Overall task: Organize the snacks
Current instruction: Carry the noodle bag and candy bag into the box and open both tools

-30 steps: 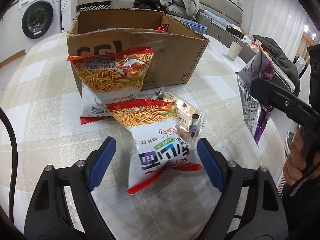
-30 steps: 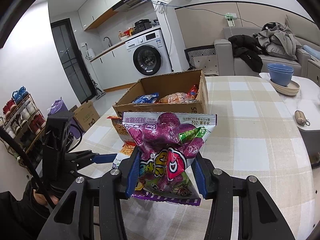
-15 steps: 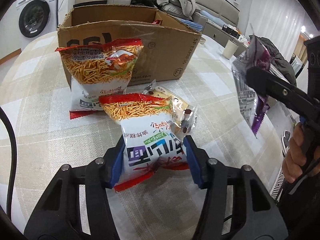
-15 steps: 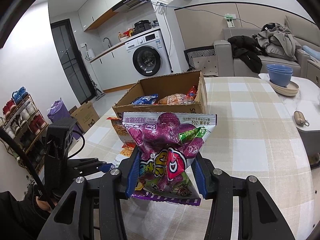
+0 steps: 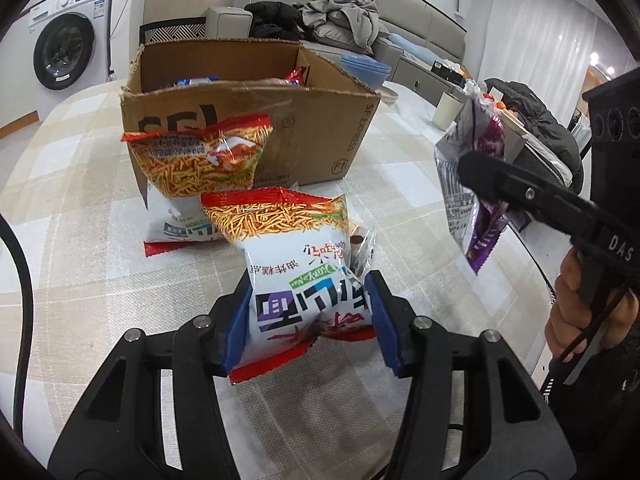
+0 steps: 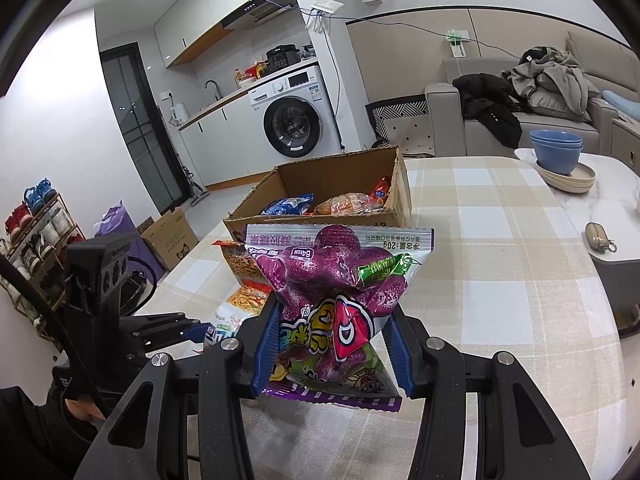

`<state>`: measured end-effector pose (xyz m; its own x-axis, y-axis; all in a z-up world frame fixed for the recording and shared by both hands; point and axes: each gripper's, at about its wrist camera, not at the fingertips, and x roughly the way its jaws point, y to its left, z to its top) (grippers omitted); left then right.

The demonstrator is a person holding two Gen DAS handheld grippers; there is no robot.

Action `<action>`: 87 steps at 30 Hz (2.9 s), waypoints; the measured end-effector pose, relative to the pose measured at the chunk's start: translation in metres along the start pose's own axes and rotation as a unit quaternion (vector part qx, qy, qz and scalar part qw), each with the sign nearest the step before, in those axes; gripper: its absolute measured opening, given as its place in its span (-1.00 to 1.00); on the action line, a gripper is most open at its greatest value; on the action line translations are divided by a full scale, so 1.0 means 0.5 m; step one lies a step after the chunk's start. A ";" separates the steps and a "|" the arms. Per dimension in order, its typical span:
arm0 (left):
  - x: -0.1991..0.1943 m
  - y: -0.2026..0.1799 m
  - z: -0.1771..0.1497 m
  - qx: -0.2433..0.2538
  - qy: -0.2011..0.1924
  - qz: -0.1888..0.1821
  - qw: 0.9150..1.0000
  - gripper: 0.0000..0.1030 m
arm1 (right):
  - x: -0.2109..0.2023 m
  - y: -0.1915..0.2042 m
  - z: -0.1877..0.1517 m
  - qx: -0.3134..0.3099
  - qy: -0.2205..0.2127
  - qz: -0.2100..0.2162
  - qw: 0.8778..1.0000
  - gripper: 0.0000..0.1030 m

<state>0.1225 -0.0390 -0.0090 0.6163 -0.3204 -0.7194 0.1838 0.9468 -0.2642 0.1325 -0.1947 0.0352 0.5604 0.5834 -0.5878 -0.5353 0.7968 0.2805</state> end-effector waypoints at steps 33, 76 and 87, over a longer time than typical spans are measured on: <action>-0.239 0.037 0.031 -0.008 -0.111 0.036 0.993 -0.02 | -0.042 0.005 -0.001 0.016 -0.043 -0.006 0.999 -0.06; -0.246 0.125 0.226 -0.025 -0.108 0.065 0.992 -0.02 | 0.057 0.021 0.169 -0.010 -0.041 -0.001 0.999 -0.06; -0.162 0.137 0.272 -0.026 -0.099 0.071 0.992 -0.02 | 0.108 0.021 0.188 -0.015 -0.030 -0.002 0.999 -0.06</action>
<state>0.1891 0.0557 0.1184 0.7723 -0.1665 -0.6130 0.0475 0.9775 -0.2057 0.2162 -0.1400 0.0777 0.5994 0.5895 -0.5414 -0.5506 0.7946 0.2557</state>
